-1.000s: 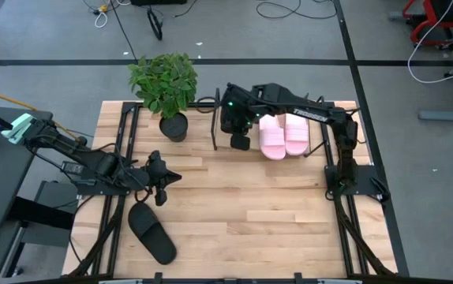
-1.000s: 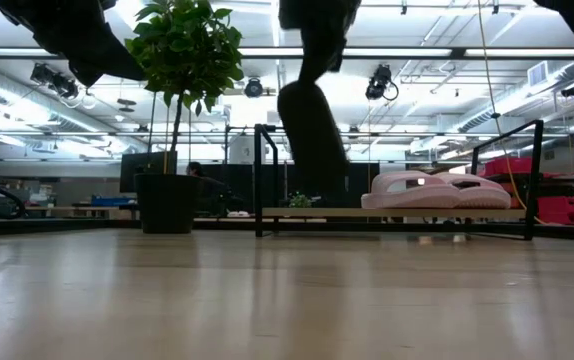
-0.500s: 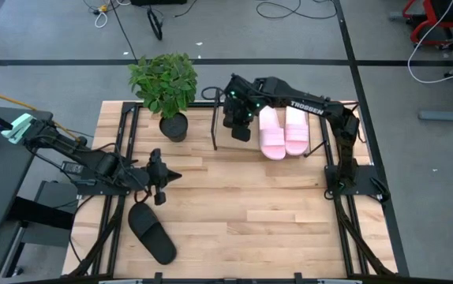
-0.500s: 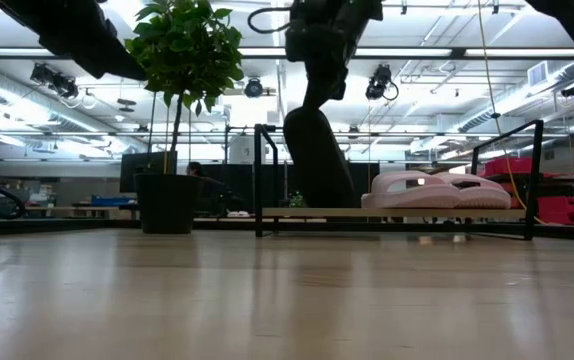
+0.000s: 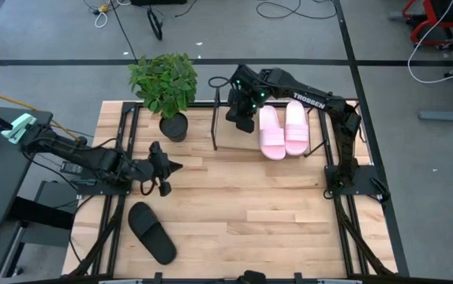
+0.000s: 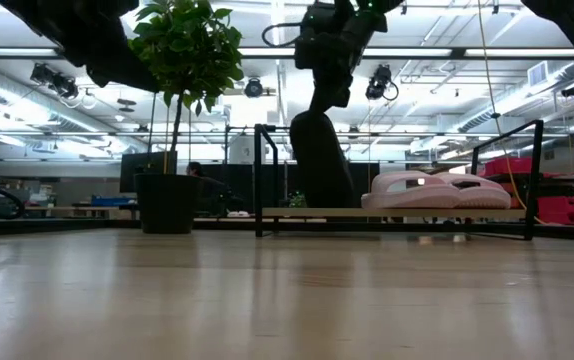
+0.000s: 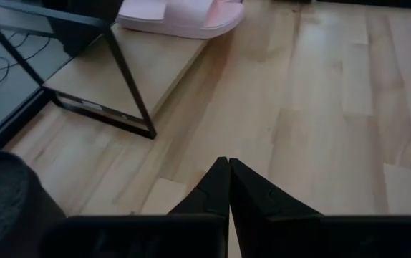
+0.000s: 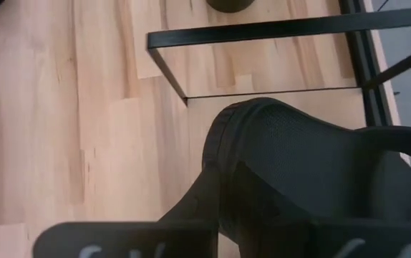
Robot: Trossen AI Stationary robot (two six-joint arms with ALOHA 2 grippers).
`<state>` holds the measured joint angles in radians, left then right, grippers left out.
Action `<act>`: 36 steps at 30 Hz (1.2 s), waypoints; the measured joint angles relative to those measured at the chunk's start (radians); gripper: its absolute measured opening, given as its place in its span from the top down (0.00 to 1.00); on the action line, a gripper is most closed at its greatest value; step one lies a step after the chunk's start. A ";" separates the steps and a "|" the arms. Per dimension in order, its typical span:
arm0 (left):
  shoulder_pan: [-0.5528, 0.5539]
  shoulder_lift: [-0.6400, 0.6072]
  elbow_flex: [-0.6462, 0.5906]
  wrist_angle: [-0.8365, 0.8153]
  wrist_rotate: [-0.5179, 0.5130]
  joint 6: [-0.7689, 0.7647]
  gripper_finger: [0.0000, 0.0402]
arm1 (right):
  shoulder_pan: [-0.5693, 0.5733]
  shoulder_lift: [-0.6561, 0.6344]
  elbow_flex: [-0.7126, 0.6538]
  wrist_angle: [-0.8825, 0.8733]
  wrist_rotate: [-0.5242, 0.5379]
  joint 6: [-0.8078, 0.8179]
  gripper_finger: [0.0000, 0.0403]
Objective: Pick and place slides into the shelf
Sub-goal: Put the right black slide on the shelf
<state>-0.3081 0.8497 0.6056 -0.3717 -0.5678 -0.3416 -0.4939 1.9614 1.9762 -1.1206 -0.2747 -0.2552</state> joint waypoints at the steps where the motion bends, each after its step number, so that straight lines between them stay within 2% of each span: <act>1: 0.006 0.000 0.000 0.000 0.000 -0.005 0.97 | -0.006 0.000 0.000 0.000 -0.010 -0.001 0.95; 9: 0.029 0.000 0.000 0.001 0.000 -0.053 0.96 | -0.038 0.000 0.000 -0.013 -0.101 -0.019 0.95; 14: 0.031 0.000 0.000 0.001 0.000 -0.060 0.94 | -0.047 -0.001 -0.029 -0.041 -0.102 -0.049 0.95; 25: 0.031 0.000 0.000 0.001 0.000 -0.058 0.98 | -0.028 -0.002 -0.178 -0.028 -0.125 -0.068 0.96; 36: 0.031 0.000 0.000 0.000 -0.015 -0.055 0.93 | -0.002 -0.002 -0.283 0.002 -0.122 -0.058 0.95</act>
<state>-0.2775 0.8497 0.6056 -0.3717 -0.5831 -0.3962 -0.4964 1.9594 1.6930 -1.1183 -0.3965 -0.3130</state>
